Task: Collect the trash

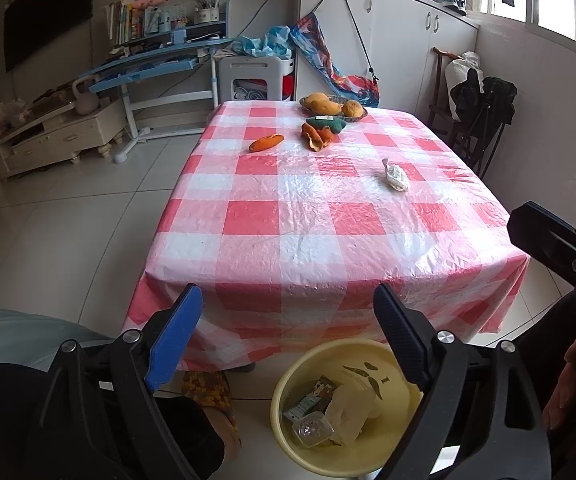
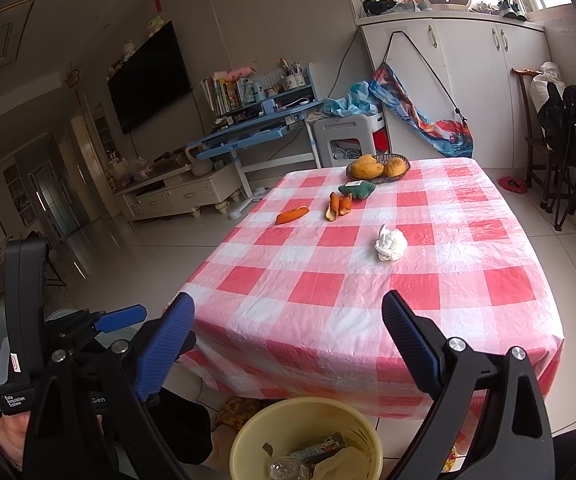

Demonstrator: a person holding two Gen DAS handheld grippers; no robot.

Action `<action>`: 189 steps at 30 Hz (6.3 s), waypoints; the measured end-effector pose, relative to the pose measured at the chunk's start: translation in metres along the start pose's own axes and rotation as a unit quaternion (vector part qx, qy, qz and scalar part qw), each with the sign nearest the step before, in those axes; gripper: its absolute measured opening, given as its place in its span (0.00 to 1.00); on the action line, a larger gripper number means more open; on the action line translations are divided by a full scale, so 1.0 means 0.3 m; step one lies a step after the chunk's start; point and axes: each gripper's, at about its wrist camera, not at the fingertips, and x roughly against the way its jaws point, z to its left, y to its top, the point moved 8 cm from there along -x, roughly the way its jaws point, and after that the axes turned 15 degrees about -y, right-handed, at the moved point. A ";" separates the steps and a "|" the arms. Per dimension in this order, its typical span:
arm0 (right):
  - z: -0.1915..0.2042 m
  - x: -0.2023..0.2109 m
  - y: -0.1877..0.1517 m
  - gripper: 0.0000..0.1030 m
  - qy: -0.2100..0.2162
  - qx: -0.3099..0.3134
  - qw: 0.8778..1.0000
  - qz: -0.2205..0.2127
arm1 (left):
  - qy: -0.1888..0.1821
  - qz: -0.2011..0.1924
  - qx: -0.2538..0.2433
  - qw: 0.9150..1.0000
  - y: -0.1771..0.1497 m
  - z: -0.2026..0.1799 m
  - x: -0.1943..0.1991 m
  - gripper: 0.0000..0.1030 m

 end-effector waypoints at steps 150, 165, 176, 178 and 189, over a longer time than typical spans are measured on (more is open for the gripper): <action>-0.177 -0.572 0.100 0.83 -0.053 0.003 0.984 0.170 | -0.082 0.122 -0.020 0.989 0.588 0.232 -0.736 0.13; -0.191 -0.549 0.105 0.84 -0.061 0.001 0.985 0.158 | -0.139 0.088 -0.030 0.986 0.508 0.067 -0.467 0.13; -0.210 -0.535 0.101 0.84 -0.073 0.000 0.985 0.155 | -0.167 0.143 -0.076 0.973 0.142 -0.138 -0.317 0.13; -0.211 -0.535 0.099 0.84 -0.073 0.000 0.985 0.156 | -0.172 0.152 -0.078 0.970 0.100 -0.159 -0.305 0.13; -0.202 -0.529 0.099 0.83 -0.070 0.006 0.986 0.154 | -0.198 0.239 -0.086 0.947 -0.162 -0.231 -0.253 0.13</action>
